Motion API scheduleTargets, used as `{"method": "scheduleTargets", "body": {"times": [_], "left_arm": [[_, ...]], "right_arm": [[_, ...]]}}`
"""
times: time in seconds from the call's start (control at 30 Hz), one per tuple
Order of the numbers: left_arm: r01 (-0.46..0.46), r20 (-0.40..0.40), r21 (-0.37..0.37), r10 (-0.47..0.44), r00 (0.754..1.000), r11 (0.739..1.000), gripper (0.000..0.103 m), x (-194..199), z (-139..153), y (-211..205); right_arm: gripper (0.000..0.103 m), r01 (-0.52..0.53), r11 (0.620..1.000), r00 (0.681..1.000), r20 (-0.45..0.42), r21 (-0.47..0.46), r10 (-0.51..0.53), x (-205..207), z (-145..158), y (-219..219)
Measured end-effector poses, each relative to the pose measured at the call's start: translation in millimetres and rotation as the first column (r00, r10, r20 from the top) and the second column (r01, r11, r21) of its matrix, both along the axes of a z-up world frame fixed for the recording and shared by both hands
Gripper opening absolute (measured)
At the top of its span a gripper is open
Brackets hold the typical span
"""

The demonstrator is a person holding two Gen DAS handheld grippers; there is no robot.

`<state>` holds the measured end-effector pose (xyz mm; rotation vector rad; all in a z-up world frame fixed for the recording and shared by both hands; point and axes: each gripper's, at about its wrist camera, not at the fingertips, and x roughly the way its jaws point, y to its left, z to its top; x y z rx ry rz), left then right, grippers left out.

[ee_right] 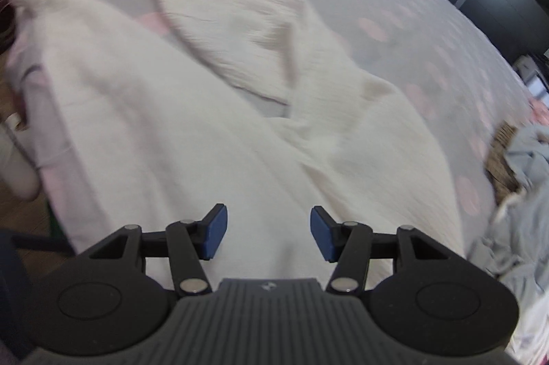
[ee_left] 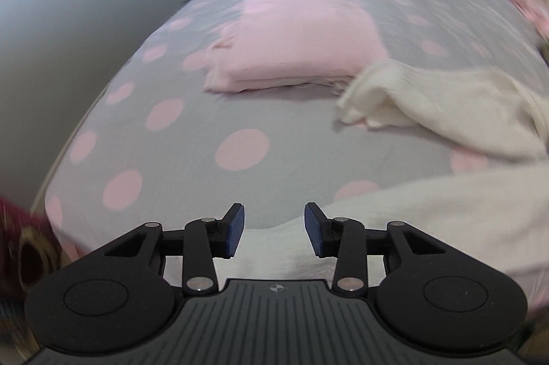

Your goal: Fold clothes

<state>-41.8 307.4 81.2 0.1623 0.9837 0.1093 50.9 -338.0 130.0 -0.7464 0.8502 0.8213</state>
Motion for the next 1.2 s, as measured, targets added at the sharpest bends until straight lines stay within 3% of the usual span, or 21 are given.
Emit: {"method": "scheduleTargets", "body": {"times": [0.1,0.27,0.43,0.53,0.6,0.67,0.7,0.83,0.87,0.93,1.0,1.03,1.2], "left_arm": [[0.209,-0.086,0.105,-0.2,0.976,0.972,0.037,-7,-7,-19],[0.431,-0.227,0.225,-0.383,0.895,0.874,0.037,-18,-34,-39],[0.586,-0.359,0.331,-0.475,0.803,0.74,0.042,-35,-68,-49],[0.61,-0.422,0.41,-0.451,0.786,0.679,0.04,-40,-91,-48],[0.616,-0.446,0.438,-0.437,0.781,0.655,0.021,-40,-100,-46],[0.599,-0.422,0.449,-0.434,0.796,0.663,0.013,-38,-98,-45],[0.583,-0.385,0.441,-0.442,0.81,0.682,0.012,-37,-91,-43],[0.446,-0.225,0.414,-0.386,0.895,0.793,0.004,-24,-61,-33],[0.407,-0.191,0.402,-0.36,0.913,0.82,0.002,-21,-55,-29],[0.342,-0.139,0.377,-0.312,0.94,0.861,0.001,-16,-45,-22],[0.303,-0.112,0.379,-0.282,0.953,0.874,0.0,-15,-40,-20],[0.288,-0.105,0.394,-0.268,0.958,0.873,0.0,-15,-39,-19],[0.187,-0.044,0.374,-0.184,0.982,0.908,0.0,-4,-24,-10]], "right_arm": [[0.057,-0.107,0.994,0.994,-0.026,-0.008,0.107,-17,-5,9],[0.056,-0.212,0.977,0.976,-0.052,-0.037,0.21,-42,-15,15],[0.056,-0.259,0.964,0.965,-0.072,-0.068,0.254,-56,-22,8],[0.055,-0.266,0.956,0.963,-0.07,-0.122,0.259,-58,-33,8],[0.055,-0.27,0.952,0.962,-0.077,-0.146,0.261,-57,-39,7],[0.055,-0.275,0.948,0.961,-0.086,-0.162,0.264,-57,-43,5],[0.055,-0.278,0.945,0.96,-0.09,-0.17,0.266,-56,-44,4],[0.055,-0.284,0.939,0.958,-0.094,-0.194,0.27,-58,-48,2],[0.052,-0.281,0.938,0.959,-0.087,-0.203,0.268,-58,-49,2],[0.032,-0.263,0.942,0.965,-0.076,-0.208,0.253,-56,-48,0],[0.023,-0.245,0.946,0.97,-0.065,-0.211,0.236,-54,-47,-2],[0.008,-0.235,0.948,0.972,-0.059,-0.213,0.228,-53,-46,-3],[0.005,-0.093,0.986,0.994,0.037,-0.139,0.1,-32,-22,-12]]}}
